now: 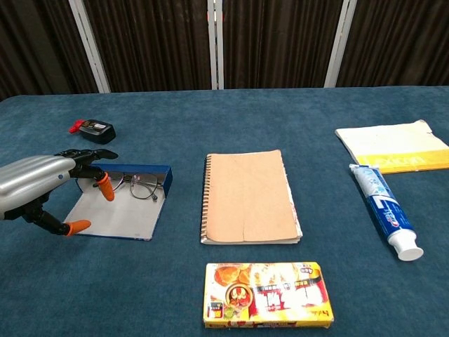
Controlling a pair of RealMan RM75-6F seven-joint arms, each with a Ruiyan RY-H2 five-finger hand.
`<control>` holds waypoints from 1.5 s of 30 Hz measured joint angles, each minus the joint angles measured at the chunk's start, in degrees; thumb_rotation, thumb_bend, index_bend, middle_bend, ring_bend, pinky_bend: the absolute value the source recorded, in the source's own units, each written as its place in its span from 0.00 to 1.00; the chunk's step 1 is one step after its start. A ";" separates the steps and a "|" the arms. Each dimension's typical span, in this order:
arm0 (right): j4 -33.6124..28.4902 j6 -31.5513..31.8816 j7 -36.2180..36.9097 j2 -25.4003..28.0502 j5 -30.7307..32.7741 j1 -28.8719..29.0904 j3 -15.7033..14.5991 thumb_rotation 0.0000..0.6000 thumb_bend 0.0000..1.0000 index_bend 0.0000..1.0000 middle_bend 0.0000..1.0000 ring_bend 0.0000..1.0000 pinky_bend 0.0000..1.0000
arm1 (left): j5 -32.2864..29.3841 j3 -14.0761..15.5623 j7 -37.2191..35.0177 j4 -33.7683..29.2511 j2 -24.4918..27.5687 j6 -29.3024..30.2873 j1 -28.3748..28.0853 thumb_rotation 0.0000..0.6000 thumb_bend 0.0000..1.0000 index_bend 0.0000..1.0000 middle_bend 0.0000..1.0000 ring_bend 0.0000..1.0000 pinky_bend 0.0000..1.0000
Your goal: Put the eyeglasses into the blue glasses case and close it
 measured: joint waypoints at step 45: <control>0.12 0.04 1.01 0.35 0.00 -0.07 0.06 1.00 0.00 0.02 0.00 0.00 0.00 | 1.42 -0.15 -3.14 10.14 -7.50 -0.68 1.54 1.00 0.31 0.36 0.00 0.00 0.00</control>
